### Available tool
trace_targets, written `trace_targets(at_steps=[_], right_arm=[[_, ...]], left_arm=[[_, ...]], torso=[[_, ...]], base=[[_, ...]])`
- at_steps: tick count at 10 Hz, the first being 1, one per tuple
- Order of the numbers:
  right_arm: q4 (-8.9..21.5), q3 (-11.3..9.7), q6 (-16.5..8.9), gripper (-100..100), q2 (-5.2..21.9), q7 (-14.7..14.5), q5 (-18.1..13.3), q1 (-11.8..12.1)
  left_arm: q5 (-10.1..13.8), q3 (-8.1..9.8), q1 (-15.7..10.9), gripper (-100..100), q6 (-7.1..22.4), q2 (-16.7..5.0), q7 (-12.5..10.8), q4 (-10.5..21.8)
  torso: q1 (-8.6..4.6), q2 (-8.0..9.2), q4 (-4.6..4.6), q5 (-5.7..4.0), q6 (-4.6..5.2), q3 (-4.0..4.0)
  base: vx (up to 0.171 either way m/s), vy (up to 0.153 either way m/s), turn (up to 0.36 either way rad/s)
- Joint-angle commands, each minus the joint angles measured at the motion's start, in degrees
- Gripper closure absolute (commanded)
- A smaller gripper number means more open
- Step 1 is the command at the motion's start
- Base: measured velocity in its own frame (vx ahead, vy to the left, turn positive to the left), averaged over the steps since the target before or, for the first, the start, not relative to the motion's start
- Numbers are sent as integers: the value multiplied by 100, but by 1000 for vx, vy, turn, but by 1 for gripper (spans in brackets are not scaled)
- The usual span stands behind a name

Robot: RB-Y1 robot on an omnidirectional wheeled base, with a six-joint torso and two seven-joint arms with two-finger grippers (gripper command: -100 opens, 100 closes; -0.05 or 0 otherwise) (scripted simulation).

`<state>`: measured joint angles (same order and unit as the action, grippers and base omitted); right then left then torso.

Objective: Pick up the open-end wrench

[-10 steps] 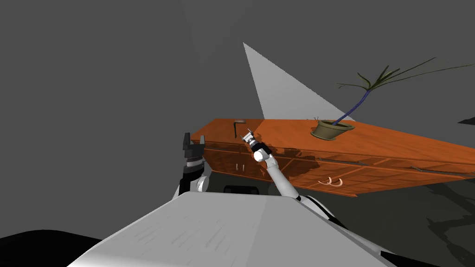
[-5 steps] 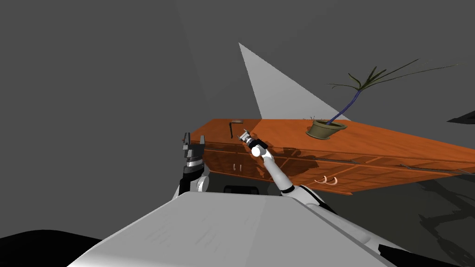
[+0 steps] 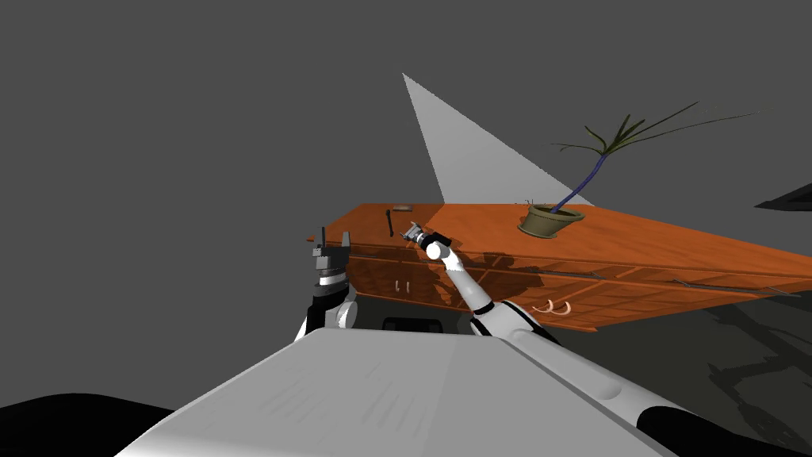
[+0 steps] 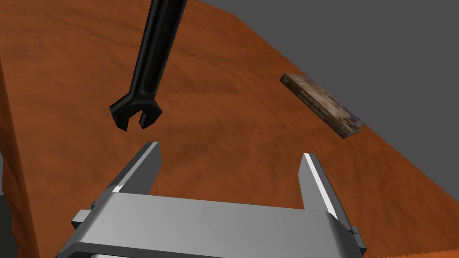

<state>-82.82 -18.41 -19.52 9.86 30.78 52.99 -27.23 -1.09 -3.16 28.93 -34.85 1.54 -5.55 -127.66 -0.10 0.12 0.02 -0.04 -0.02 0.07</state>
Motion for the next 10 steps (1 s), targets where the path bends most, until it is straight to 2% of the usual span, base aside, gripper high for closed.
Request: trace_targets(at_steps=[1,2,3,4,5,6,7,8,9,10], right_arm=[[179,-13,-158,-100,5,57,124,-197],[394,-11,-407,-100,-23,158,322,-408],[445,-11,-420,-100,-23,158,322,-479],[665,-2,-654,-100,-52,252,511,-689],[704,-2,-679,-100,-52,252,511,-754],[935,12,-908,-100,-83,340,692,-978],[954,12,-931,-100,-83,340,692,-1022],[1195,30,-1164,-100,-115,422,863,-1265],[1195,30,-1176,-100,-115,422,863,-1279],[1425,52,-1411,-100,-148,499,1024,-1524]], left_arm=[[0,0,0,0,0,0,0,0],[0,0,0,0,0,0,0,0],[0,0,0,0,0,0,0,0],[0,0,0,0,0,0,0,0],[0,0,0,0,0,0,0,0],[0,0,0,0,0,0,0,0],[0,0,0,0,0,0,0,0],[0,0,0,0,0,0,0,0],[0,0,0,0,0,0,0,0],[0,0,0,0,0,0,0,0]], torso=[[0,0,0,0,0,0],[0,1,0,0,1,1],[-2,0,0,-1,1,0],[1,1,0,0,1,0],[0,0,0,0,1,0],[4,0,0,0,1,0],[4,-2,-1,1,0,-1],[6,0,-1,1,1,0],[7,0,0,1,0,0],[9,1,-1,1,1,0]], base=[[-4,-47,2],[-2,-54,0],[-2,-43,4],[0,-47,4],[2,-39,7],[6,-41,10],[2,-33,12],[-1,-31,12],[0,-25,11],[4,-31,16]])
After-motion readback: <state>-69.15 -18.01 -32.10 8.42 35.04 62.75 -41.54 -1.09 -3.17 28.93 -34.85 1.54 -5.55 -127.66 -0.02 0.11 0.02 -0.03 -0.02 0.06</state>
